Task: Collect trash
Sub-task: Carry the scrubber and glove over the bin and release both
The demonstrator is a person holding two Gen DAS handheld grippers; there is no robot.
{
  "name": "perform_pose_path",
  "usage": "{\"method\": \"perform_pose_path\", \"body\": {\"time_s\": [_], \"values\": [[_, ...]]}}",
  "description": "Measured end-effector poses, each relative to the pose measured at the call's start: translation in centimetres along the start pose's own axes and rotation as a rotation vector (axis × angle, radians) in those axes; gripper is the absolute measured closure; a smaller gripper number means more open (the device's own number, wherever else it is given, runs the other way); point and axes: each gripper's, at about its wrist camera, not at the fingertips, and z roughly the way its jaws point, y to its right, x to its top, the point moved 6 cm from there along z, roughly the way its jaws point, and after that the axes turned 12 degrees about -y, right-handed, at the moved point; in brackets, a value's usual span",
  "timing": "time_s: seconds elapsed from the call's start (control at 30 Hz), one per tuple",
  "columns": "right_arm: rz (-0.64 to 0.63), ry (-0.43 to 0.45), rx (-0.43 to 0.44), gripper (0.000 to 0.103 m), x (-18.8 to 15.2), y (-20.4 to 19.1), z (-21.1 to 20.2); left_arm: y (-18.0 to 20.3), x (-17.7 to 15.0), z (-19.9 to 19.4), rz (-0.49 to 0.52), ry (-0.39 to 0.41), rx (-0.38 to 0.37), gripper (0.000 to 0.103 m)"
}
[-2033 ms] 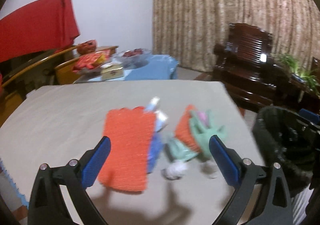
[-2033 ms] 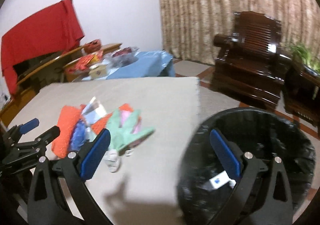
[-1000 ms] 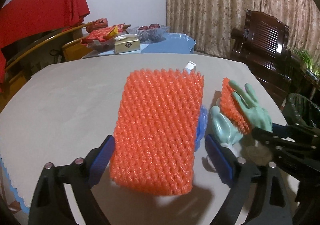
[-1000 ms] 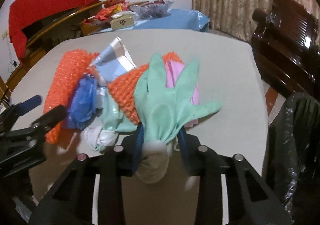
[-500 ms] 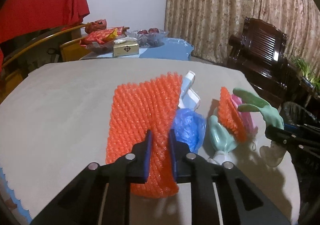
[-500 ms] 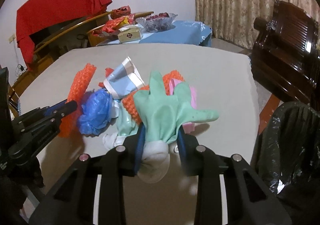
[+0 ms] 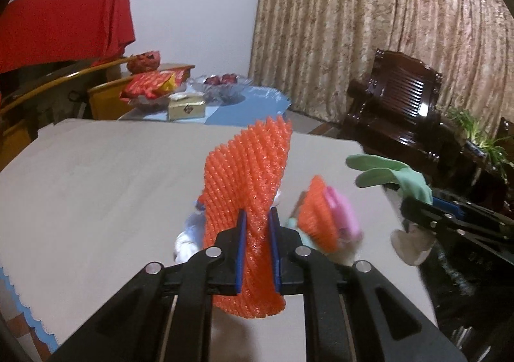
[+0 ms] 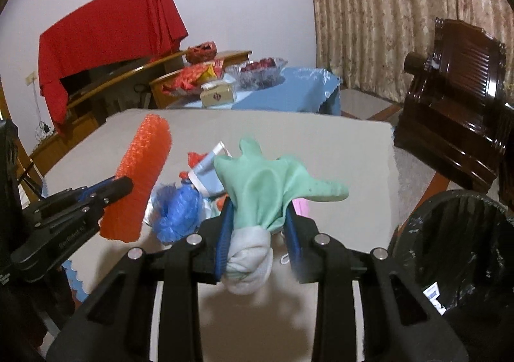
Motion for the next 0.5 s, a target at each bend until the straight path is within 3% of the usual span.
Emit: {"method": "perform_pose_path", "body": {"time_s": [0.5], "values": [[0.065, 0.085, -0.066, 0.074, 0.1, 4.0, -6.7, 7.4, 1.9, -1.9, 0.082, 0.026, -0.121, 0.090]]}}
